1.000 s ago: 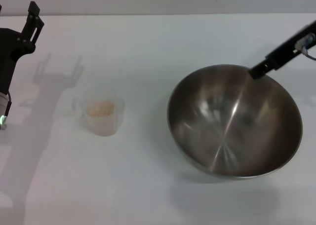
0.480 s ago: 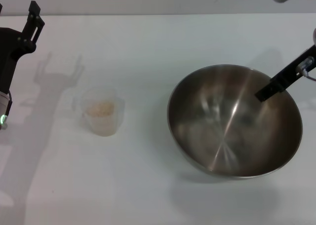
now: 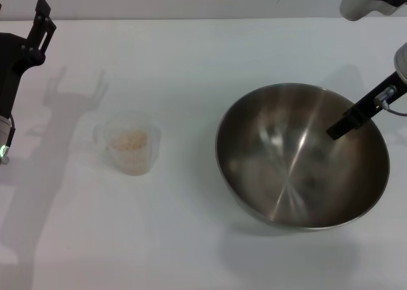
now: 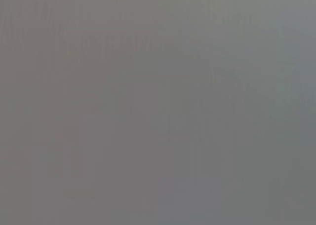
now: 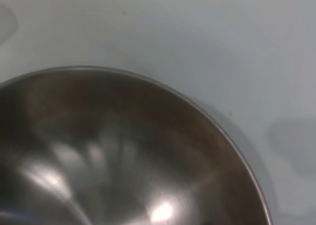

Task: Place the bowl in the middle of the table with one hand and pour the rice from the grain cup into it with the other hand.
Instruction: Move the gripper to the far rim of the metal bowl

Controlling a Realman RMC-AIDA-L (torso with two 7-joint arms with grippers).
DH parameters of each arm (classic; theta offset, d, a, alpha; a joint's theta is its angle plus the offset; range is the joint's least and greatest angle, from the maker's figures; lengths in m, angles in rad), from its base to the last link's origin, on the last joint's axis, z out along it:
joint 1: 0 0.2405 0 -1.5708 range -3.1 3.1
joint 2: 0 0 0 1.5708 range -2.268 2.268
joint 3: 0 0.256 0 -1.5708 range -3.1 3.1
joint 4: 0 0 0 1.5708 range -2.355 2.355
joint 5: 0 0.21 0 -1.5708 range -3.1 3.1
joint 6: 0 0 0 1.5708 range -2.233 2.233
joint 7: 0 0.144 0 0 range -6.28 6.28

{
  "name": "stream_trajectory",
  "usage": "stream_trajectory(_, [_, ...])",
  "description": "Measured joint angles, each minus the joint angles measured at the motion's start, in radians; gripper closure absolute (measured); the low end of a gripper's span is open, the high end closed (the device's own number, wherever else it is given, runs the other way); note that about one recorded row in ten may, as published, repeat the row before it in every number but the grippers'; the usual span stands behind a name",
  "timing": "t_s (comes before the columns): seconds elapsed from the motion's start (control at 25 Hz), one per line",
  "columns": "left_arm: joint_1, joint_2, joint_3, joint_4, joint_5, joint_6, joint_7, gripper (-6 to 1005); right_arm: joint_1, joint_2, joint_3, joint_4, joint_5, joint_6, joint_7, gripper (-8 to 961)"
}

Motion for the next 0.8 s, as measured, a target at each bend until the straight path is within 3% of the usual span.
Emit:
stream_trajectory(0.24, [0.001,0.000,0.000,0.000,0.000,0.001,0.000,185,0.000,0.000,0.011,0.017,0.000,-0.032,-0.009,293])
stream_trajectory(0.68, [0.005,0.000,-0.012,-0.001,0.000,0.002,-0.003,185,0.001,-0.002,0.025,0.047,0.001,-0.048,-0.034,754])
stream_trajectory(0.72, [0.006,0.000,-0.013,-0.002,0.000,0.002,-0.003,185,0.001,-0.003,0.033,0.046,0.002,-0.048,-0.035,866])
stream_trajectory(0.8, [0.006,0.000,-0.012,-0.005,0.000,0.002,-0.003,185,0.001,-0.003,0.039,0.045,0.003,-0.049,-0.035,867])
